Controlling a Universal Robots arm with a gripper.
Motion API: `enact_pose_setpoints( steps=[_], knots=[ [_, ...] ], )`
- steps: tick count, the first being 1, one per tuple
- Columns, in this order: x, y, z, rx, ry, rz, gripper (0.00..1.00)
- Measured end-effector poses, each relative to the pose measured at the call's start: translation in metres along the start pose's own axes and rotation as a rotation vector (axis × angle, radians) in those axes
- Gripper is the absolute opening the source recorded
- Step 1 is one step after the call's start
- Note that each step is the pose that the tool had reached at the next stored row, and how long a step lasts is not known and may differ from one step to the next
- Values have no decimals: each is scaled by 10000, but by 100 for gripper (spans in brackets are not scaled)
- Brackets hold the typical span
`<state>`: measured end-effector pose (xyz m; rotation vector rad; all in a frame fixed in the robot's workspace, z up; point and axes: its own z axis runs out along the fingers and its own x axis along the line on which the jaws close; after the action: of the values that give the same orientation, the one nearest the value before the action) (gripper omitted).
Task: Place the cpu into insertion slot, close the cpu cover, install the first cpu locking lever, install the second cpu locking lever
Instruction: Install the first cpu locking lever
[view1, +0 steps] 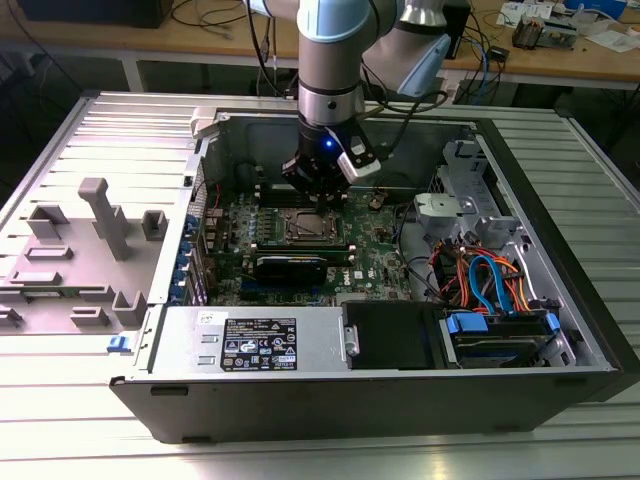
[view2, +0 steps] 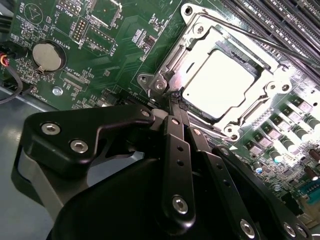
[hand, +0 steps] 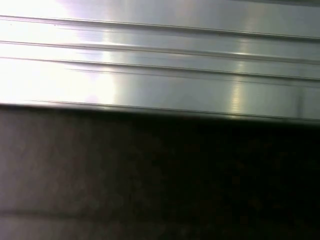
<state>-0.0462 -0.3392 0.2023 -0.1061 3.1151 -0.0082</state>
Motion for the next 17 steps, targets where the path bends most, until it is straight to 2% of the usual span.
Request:
enact_pose_setpoints(
  steps=[5, 12, 17],
  knots=[
    [-1, 1, 12, -1, -1, 0, 11],
    [-3, 1, -45, -7, -4, 1, 11],
    [-5, -1, -48, 6, 0, 0, 11]
  ],
)
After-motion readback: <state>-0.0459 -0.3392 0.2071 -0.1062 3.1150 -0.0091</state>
